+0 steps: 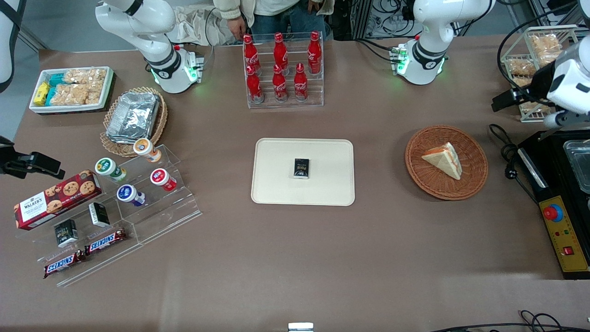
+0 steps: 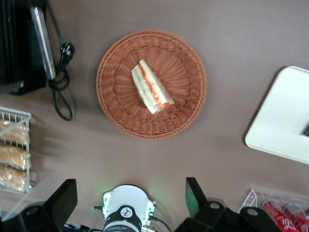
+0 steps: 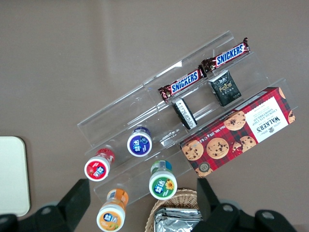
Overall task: Place sandwich from basket to tray
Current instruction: 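Move the left gripper over the wicker basket above the sandwich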
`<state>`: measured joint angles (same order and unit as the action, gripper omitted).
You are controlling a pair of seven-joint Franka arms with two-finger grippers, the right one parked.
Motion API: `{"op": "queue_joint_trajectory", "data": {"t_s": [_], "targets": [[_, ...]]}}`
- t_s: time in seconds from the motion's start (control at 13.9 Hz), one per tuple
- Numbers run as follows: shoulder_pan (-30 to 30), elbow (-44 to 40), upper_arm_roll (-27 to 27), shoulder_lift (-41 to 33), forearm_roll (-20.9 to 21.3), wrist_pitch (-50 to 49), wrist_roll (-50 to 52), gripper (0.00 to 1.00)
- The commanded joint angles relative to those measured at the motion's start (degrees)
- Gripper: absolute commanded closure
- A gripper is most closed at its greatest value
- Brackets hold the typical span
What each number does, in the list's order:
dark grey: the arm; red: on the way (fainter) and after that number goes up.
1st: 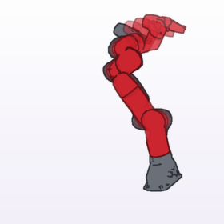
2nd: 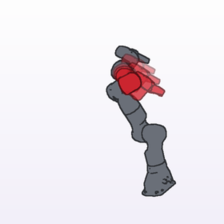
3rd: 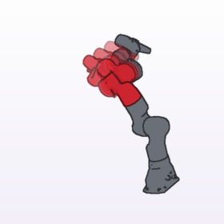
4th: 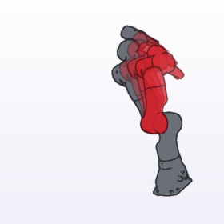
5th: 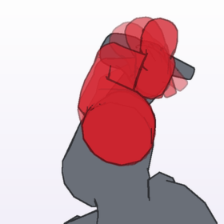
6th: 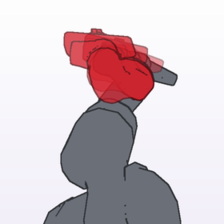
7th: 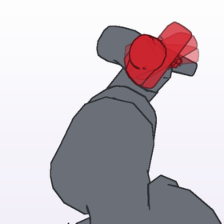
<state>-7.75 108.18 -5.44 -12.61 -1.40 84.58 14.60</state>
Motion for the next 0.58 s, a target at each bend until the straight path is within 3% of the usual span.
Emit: {"op": "queue_joint_trajectory", "data": {"t_s": [0.0,0.5], "targets": [[-0.78,15.36,-1.50,-11.45,-0.89,8.38,11.01,0.00],[-0.78,20.22,-3.00,-12.26,0.17,11.74,18.44,0.00]]}}
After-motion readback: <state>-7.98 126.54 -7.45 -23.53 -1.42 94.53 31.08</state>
